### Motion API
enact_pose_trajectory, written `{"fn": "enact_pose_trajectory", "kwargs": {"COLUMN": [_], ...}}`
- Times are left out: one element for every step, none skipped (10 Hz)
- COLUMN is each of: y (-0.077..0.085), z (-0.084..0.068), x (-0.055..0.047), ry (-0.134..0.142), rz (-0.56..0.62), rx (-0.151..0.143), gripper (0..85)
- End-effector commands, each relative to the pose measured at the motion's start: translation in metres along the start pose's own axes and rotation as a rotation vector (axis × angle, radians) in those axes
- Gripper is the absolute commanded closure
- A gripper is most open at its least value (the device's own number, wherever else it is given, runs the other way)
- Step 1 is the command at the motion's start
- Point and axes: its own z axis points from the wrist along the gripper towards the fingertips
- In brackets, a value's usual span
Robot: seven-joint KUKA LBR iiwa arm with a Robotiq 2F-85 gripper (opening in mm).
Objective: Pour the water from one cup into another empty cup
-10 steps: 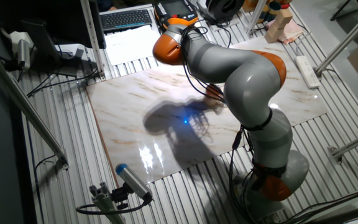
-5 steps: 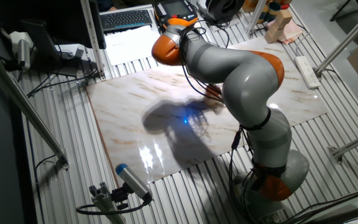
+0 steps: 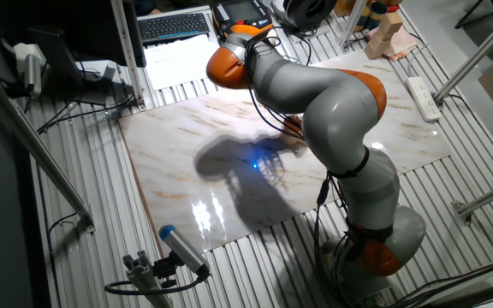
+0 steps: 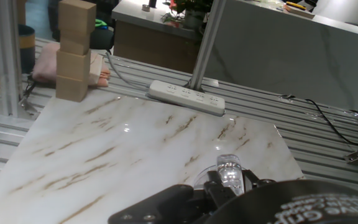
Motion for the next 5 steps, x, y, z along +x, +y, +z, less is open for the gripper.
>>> {"fn": "enact_pose_trajectory", "kwargs": {"y": [0.0001,0.0001,0.0001,0.0001,0.0002], "z": [0.0001,0.0,0.0,-0.0001,-0.0001], "x": [0.0001,0.0001,0.0001,0.0002,0.0002], "ry": [-0.001,-0.003,-0.006,-0.006,-0.009], "rz": [0.002,0.003,0.007,0.009,0.011], "rx": [0.0,0.001,0.009,0.014,0.019], "gripper": [85.0,85.0,85.0,85.0,85.0]}}
